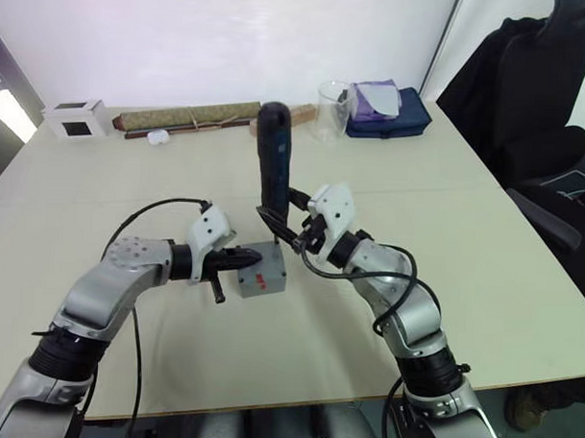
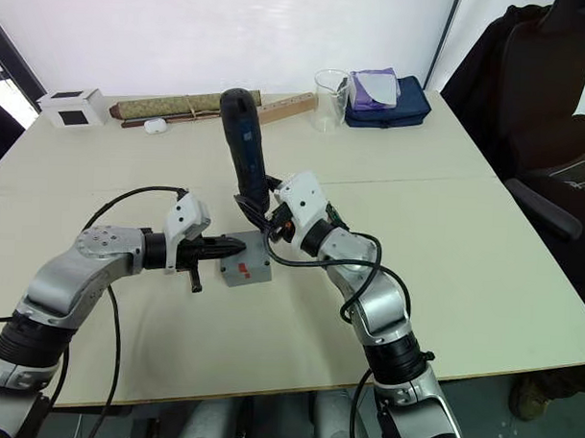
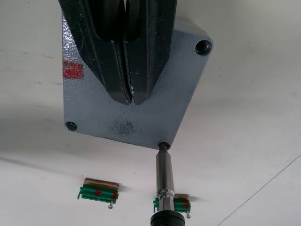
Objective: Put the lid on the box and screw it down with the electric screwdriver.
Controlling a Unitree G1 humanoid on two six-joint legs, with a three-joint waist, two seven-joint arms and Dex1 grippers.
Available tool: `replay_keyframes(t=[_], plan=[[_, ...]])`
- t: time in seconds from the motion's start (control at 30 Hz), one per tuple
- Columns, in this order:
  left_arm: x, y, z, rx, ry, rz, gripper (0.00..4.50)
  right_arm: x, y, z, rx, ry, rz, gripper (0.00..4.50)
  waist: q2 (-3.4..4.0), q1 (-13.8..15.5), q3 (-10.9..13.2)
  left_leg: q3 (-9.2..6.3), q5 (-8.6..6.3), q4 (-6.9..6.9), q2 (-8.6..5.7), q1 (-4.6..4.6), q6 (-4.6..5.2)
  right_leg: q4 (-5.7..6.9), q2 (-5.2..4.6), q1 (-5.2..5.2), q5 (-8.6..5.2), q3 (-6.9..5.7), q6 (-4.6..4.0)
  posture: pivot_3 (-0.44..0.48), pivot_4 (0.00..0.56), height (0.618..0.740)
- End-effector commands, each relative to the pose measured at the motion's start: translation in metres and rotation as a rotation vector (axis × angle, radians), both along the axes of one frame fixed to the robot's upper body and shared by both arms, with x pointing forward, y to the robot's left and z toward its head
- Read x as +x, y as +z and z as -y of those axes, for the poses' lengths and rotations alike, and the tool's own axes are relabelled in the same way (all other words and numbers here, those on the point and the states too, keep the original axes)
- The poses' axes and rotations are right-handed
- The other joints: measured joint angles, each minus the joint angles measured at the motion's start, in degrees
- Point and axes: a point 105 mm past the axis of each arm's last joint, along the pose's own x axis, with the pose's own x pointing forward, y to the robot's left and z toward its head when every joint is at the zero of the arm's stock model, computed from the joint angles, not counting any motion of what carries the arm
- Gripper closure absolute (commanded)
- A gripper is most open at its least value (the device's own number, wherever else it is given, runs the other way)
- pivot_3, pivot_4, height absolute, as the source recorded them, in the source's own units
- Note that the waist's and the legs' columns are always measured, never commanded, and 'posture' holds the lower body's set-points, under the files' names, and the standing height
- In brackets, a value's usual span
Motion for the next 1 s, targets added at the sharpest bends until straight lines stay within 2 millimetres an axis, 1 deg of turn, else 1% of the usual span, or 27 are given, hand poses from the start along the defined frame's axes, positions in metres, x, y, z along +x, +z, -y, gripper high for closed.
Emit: replay_keyframes(t=[0.03, 0.13, 0.53, 1.0], plan=[[-0.005, -0.025, -0.006, 0.062, 0.021, -0.095, 4.5, 0.002, -0.043, 0.005, -0.107, -0.022, -0.16, 2.42, -0.04, 0.0, -0.17, -0.01, 0.0, -0.04, 0.01, 0.01, 0.0, 0.0, 0.0, 0.0, -0.01, -0.01, -0.02, 0.0, 0.15, 0.74], [-0.006, -0.025, -0.006, 0.061, 0.021, -0.097, 4.5, 0.003, -0.048, 0.006, -0.133, -0.036, -0.174, 2.42, 0.0, 0.0, -0.55, -0.02, 0.0, -0.06, 0.03, 0.01, 0.0, 0.0, 0.0, -0.01, -0.01, -0.01, -0.05, 0.0, 0.15, 0.74], [-0.008, -0.025, -0.003, 0.056, 0.022, -0.1, 4.5, 0.005, -0.053, 0.009, -0.141, -0.053, -0.2, 2.42, -0.03, 0.05, -0.85, -0.02, 0.0, -0.1, 0.06, 0.01, 0.0, -0.03, -0.04, -0.02, -0.09, -0.01, -0.04, 0.0, 0.15, 0.74], [-0.008, -0.023, -0.001, 0.053, 0.02, -0.101, 4.5, 0.004, -0.05, 0.01, -0.144, -0.049, -0.19, 2.42, -0.03, 0.05, -0.85, -0.05, -0.01, -0.16, 0.13, 0.0, -0.01, -0.11, -0.1, -0.06, -0.12, 0.0, -0.01, 0.0, 0.15, 0.74]])
